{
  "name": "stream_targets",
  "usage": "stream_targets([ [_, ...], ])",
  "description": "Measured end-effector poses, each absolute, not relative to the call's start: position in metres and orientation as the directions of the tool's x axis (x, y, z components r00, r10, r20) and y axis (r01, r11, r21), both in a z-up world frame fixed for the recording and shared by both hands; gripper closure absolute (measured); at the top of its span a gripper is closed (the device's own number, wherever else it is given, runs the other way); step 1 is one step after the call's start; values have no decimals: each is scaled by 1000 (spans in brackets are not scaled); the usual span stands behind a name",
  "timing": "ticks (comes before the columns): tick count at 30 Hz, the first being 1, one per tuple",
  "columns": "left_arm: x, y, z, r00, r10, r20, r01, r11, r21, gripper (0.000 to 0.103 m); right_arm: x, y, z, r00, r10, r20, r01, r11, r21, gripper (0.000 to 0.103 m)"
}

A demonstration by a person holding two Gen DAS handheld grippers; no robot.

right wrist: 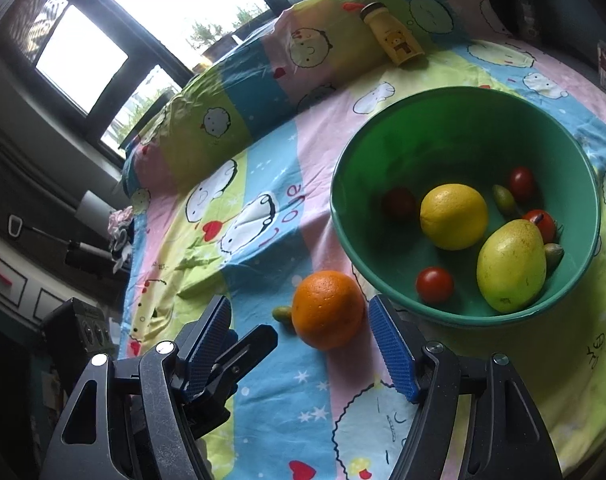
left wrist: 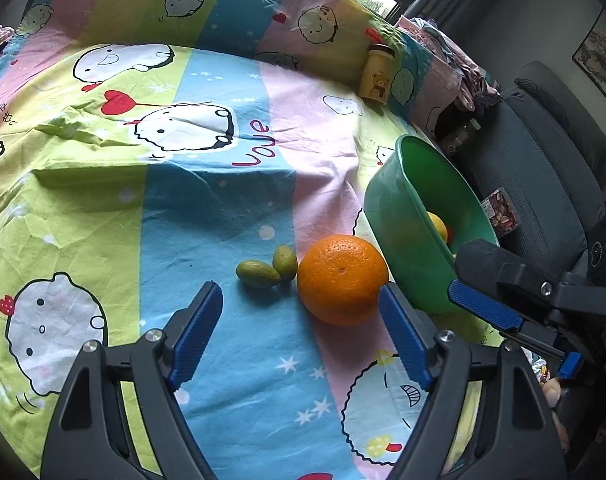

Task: Organize fruits
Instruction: 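Move the open right tool to the orange on the sheet, then close the right tool around the orange and lift it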

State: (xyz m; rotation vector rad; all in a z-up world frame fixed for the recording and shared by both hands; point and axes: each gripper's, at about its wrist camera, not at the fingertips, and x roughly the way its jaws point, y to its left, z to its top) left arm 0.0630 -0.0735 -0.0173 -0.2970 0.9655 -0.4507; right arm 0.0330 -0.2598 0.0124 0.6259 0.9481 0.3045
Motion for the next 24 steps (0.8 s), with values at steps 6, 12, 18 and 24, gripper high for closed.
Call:
stream_targets([
  [6, 64, -84, -25, 450, -508, -735, 264, 862, -434, 24, 43, -251, -3, 517, 447, -730, 90, 820, 565, 33],
  [12, 66, -94, -32, 425, -494, -759, 278, 869, -410, 24, 58, -243, -20, 490, 384, -782, 106, 865, 491, 37],
  [18, 72, -95, -35, 419, -521, -744, 262, 854, -450, 25, 65, -241, -19, 516, 404, -756, 74, 858, 509, 39],
  [24, 75, -100, -39, 409, -540, -736, 264, 841, -471, 27, 74, -237, -26, 498, 417, -760, 73, 854, 516, 41],
])
